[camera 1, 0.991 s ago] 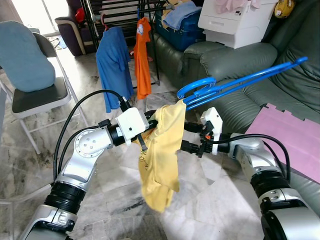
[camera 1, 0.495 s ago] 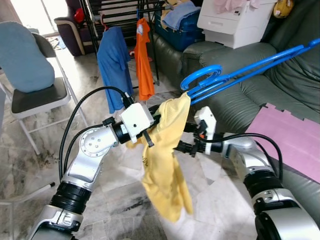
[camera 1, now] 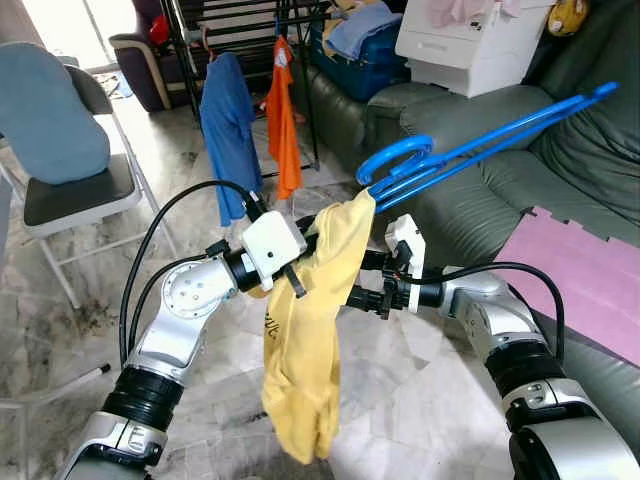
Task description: Hang hanger
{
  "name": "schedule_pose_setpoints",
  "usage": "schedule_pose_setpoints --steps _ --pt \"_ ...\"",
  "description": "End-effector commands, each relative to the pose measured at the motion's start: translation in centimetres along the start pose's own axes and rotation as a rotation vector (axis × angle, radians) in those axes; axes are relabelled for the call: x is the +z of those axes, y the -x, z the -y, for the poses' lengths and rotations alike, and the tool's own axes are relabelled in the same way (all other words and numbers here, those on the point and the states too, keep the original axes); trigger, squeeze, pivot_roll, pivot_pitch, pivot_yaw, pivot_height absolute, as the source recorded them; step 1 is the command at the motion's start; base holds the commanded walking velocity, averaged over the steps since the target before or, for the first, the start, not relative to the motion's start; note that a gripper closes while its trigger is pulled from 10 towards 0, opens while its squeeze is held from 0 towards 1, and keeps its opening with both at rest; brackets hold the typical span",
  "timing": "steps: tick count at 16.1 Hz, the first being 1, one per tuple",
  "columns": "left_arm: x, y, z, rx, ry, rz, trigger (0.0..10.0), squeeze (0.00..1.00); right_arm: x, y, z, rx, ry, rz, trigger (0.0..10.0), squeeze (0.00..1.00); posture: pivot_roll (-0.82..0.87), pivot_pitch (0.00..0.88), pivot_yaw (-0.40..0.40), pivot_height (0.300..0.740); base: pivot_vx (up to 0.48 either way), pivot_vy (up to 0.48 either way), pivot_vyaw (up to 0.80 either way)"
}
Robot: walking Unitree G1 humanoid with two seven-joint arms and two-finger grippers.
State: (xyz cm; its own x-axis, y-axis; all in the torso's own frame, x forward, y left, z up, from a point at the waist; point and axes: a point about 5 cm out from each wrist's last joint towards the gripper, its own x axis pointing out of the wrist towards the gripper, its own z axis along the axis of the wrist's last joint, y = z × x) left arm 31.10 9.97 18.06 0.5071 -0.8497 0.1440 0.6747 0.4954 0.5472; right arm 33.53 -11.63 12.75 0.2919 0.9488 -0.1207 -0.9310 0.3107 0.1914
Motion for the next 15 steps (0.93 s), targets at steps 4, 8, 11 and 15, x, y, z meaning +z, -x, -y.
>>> schedule_pose_setpoints --steps 4,8,11,15 --pt "-1.0 0.9 -1.2 0.093 -0.023 -0.04 3.4 0.0 0.7 -0.1 -0.3 0.037 0.018 0.006 10.0 0.0 -0.06 0.0 0.03 0.74 0.0 0.0 0.0" --pt "-2.1 1.8 -1.9 0.164 -0.044 -0.091 3.6 0.0 0.4 0.8 -0.4 0.082 0.016 -0.035 10.0 0.0 -0.06 0.0 0.029 0.74 0.0 0.0 0.0" --pt "-2.0 1.9 -2.4 0.2 -0.054 -0.088 4.0 0.0 0.0 0.9 -0.5 0.082 0.008 -0.052 10.0 0.0 -0.06 0.0 0.026 0.74 0.0 0.0 0.0" --pt "0.1 1.1 -2.9 0.192 0.0 0.046 0.0 0.0 -0.1 0.5 0.4 -0.046 0.066 -0.044 10.0 0.0 -0.05 0.0 0.024 0.74 0.0 0.0 0.0"
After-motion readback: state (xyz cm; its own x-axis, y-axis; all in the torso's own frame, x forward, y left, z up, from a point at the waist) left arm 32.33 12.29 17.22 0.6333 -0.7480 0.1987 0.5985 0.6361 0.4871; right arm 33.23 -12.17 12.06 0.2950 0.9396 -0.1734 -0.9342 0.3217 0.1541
